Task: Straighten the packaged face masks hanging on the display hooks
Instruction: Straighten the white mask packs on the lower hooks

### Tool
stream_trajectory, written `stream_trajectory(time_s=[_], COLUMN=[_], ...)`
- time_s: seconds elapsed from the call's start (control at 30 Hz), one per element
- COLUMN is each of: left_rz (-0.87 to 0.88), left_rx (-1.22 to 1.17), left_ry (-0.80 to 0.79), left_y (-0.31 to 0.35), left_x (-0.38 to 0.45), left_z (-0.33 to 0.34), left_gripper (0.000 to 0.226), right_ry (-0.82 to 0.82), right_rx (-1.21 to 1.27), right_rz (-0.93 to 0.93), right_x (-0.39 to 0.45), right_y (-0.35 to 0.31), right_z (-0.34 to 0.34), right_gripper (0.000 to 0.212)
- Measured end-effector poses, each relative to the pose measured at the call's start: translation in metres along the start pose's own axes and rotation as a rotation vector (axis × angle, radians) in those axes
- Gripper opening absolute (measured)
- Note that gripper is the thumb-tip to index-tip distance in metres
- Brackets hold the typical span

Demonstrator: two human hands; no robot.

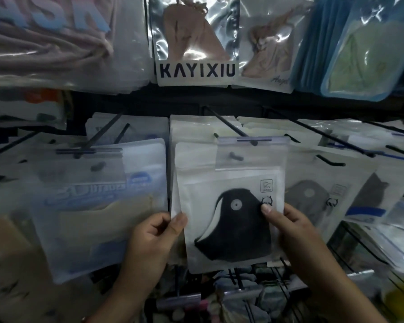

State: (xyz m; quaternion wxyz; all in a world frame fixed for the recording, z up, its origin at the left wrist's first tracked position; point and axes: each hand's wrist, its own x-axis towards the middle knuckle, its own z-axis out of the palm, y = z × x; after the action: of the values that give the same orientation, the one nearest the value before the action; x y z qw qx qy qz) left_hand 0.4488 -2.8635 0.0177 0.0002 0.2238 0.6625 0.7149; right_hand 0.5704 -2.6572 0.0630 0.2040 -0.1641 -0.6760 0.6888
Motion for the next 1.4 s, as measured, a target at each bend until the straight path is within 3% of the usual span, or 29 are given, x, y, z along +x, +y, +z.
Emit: stream_trajectory(time_s=[0.13, 0.23, 0.33, 0.4, 0.57, 0.77, 1.0, 1.13, 1.27, 1.33, 1.4], left_rz=[0.014, -0.031, 0.02, 0.085, 0.179, 0.156, 0.192, 0.26, 0.176, 0.168, 0.147], left_rx=[-0.027, -0.072, -0.109, -0.112, -0.035, 0.248, 0.277, 0.529, 0.633, 0.649, 0.626], left_ry=[-0.101, -0.168, -0.189, -0.187, -0.222, -0.364, -0.403, -0.4, -0.478, -0.489, -0.481], left_y=[0.008, 0.023, 0.04, 0.058, 0.106, 0.132, 0.137, 0.131, 0.122, 0.116, 0.112], left_x=[-0.008, -0.013, -0.005, 0.002, 0.017, 0.029, 0.024, 0.02, 0.016, 0.014, 0.013], left_z=[-0.003, 0.0, -0.002, -0.003, 0.006, 0.0, -0.002, -0.002, 0.003, 0.008, 0.015], left_gripper=[0.048, 0.002, 0.044, 0.057, 0.029, 0.028, 0.02, 0.015, 0.013, 0.012, 0.014], right_ry=[-0.007, -0.026, -0.046, -0.062, -0.102, -0.142, -0.163, -0.107, -0.092, -0.009, 0.164], right_rx=[-0.002, 0.011, 0.014, 0.026, 0.037, -0.011, -0.052, -0.051, -0.092, -0.225, -0.529], right_rz=[-0.04, -0.046, -0.083, -0.112, -0.136, -0.196, -0.241, -0.211, -0.145, -0.176, -0.331], right_x=[-0.005, -0.011, -0.019, -0.023, -0.03, -0.038, -0.037, -0.035, -0.036, -0.039, -0.042], right_y=[-0.007, -0.008, -0.009, -0.01, -0.017, -0.03, -0.034, -0.022, -0.008, -0.004, 0.0], right_z=[-0.005, -0.01, -0.014, -0.017, -0.026, -0.034, -0.036, -0.036, -0.036, -0.036, -0.038], right_gripper=[0.023, 0.023, 0.023, 0.024, 0.025, 0.029, 0.03, 0.031, 0.033, 0.038, 0.057])
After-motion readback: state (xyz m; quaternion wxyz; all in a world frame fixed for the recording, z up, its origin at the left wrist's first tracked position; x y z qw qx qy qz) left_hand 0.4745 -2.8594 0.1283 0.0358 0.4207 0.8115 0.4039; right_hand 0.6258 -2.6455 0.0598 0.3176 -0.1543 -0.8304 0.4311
